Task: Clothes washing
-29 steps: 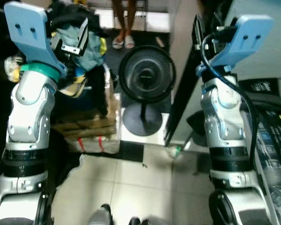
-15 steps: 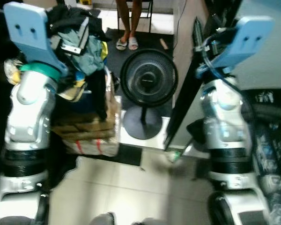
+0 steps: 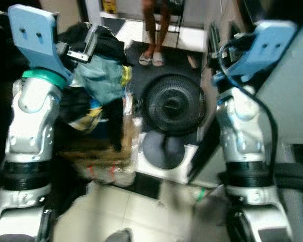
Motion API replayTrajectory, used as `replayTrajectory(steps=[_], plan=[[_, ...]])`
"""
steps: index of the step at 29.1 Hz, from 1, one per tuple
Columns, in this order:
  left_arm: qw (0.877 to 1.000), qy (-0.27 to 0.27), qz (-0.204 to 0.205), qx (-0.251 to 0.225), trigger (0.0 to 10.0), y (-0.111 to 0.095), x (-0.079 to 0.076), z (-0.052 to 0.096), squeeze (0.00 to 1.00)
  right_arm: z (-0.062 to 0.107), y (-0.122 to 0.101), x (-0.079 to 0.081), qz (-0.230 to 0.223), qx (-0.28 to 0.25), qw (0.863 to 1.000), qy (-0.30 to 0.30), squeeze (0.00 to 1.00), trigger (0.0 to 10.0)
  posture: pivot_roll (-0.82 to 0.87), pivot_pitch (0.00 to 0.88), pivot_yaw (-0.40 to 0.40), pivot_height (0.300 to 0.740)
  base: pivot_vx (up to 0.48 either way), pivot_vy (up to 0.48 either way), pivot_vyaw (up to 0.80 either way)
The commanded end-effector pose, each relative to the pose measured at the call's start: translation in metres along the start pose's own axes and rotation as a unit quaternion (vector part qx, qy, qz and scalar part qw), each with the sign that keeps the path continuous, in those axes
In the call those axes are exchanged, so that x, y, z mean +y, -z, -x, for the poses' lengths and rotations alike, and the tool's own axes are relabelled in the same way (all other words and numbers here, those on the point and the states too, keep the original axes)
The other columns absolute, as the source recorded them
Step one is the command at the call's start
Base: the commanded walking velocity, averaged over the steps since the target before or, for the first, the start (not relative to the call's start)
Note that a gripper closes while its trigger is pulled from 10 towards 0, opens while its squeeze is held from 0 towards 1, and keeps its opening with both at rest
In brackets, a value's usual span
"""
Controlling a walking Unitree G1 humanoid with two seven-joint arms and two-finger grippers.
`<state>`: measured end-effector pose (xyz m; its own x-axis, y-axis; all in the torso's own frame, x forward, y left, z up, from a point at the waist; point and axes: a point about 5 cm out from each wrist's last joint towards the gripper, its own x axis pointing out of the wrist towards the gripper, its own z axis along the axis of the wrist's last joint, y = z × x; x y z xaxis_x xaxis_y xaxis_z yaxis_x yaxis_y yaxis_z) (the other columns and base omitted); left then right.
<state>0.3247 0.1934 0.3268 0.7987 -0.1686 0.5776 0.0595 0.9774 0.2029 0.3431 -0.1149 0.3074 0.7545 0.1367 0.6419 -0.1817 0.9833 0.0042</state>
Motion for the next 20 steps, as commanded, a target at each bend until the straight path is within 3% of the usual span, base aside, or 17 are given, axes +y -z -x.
replayTrajectory(steps=[1,8,13,16,20], plan=[[1.000,0.007,-0.003,0.007,10.0,0.0037,-0.0035,0.0015,0.00,0.0005,-0.0003,-0.0067,0.003,0.002,1.000,0.012,0.00,10.0,0.07,0.052,0.023,0.740,0.469,0.000,0.68],[1.000,0.009,-0.005,0.008,10.0,0.0044,-0.0037,0.0018,0.00,0.0015,-0.0008,-0.0059,-0.004,-0.002,1.000,0.013,0.00,10.0,0.07,0.056,0.025,0.740,0.469,0.000,0.00],[1.000,0.009,-0.006,0.009,10.0,0.0050,-0.0035,0.0021,0.00,0.0014,-0.0002,-0.0059,0.000,0.001,1.000,0.013,0.00,10.0,0.07,0.057,0.024,0.740,0.469,0.000,0.80],[1.000,0.008,-0.005,0.011,10.0,0.0055,-0.0034,0.0022,0.00,0.0018,0.0002,-0.0036,-0.005,0.002,1.000,0.008,0.00,10.0,0.07,0.057,0.024,0.740,0.444,0.000,0.00],[1.000,0.007,-0.002,0.013,10.0,0.0059,-0.0034,0.0021,0.00,0.0019,-0.0003,-0.0022,-0.008,0.001,1.000,0.003,0.00,10.0,0.07,0.056,0.024,0.740,0.000,0.000,0.00]])
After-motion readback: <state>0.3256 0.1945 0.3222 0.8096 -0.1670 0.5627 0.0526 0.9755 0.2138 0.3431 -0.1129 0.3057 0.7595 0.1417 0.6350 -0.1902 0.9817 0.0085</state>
